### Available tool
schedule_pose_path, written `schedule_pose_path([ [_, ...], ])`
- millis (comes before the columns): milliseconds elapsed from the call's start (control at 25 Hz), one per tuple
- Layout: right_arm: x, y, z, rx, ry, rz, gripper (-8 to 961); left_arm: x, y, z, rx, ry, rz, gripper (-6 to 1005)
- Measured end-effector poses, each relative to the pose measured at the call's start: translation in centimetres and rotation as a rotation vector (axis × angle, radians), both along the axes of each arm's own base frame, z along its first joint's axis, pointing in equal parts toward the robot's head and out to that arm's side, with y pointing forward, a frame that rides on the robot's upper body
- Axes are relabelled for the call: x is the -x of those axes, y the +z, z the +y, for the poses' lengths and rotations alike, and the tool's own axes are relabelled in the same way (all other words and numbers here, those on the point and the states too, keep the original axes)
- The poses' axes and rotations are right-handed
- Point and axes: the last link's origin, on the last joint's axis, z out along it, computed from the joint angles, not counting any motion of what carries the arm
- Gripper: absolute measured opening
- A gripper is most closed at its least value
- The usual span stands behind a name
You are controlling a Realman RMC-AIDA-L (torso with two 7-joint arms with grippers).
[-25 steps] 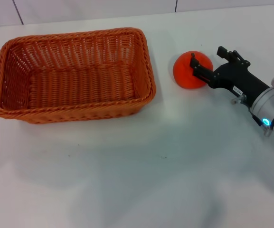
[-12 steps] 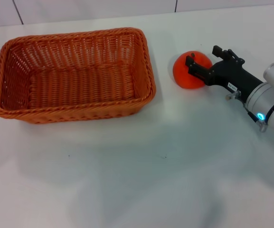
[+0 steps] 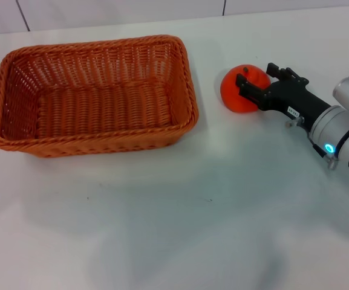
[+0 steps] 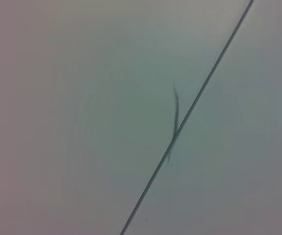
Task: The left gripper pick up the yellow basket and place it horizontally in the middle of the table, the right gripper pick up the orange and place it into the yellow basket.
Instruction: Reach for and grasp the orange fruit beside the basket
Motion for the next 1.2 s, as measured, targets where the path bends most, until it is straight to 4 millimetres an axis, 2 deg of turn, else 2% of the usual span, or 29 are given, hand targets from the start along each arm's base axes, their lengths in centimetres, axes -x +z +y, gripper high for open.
schedule_pose_path([
  [160, 0.3, -0.3, -0.2, 0.018, 0.021, -0.007, 832, 0.0, 0.0, 0.0, 0.000, 0.000, 0.000, 890],
  [360, 0.8, -1.1, -0.2, 0.078, 0.073, -0.064, 602, 0.1, 0.1, 0.0, -0.003, 0.002, -0.001, 891],
  [800, 0.6, -1.0, -0.3, 0.070, 0.063, -0.057, 363, 0.2, 0.2, -0.1, -0.008, 0.009, -0.001, 890],
  [880, 0.6, -0.9, -0.4, 0.064, 0.061, -0.050, 284, 0.3, 0.2, -0.1, -0.009, 0.013, 0.000, 890],
  [1080, 0.4, -0.6, -0.4, 0.044, 0.045, -0.023, 244, 0.5, 0.3, -0.2, -0.011, 0.019, -0.001, 890],
  [1200, 0.4, 0.3, -0.5, -0.007, 0.039, 0.029, 220, 0.5, 0.3, -0.2, -0.011, 0.022, -0.001, 891],
])
